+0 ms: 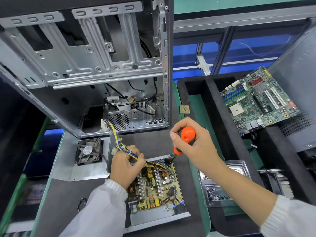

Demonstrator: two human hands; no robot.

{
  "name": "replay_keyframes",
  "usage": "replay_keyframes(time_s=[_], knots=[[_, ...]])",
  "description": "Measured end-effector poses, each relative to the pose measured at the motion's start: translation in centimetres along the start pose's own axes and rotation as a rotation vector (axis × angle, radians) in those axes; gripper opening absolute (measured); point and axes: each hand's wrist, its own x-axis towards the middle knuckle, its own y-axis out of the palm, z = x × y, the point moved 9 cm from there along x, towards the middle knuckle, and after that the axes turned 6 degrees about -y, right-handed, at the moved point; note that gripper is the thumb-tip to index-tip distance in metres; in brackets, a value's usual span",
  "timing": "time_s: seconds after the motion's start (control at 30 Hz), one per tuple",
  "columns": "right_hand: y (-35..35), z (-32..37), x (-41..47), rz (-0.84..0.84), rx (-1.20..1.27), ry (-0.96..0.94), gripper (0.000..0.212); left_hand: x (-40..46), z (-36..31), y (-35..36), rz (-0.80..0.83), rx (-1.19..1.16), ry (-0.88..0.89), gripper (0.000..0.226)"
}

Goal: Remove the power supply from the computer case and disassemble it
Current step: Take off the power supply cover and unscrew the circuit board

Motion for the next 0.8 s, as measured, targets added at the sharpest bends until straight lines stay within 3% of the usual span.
replay_keyframes(time_s=[0.23, 0.8], knots=[[-0.4, -0.2, 0.1, -0.021, 0.005, 0.012, 0.010, 0.1, -0.1, 0.0, -0.001, -0.016, 0.004, 0.040], [1.2, 0.0, -0.1, 0.061, -0.051, -0.016, 0.011, 0.1, -0.2, -0.1, -0.021, 0.012, 0.014, 0.037]])
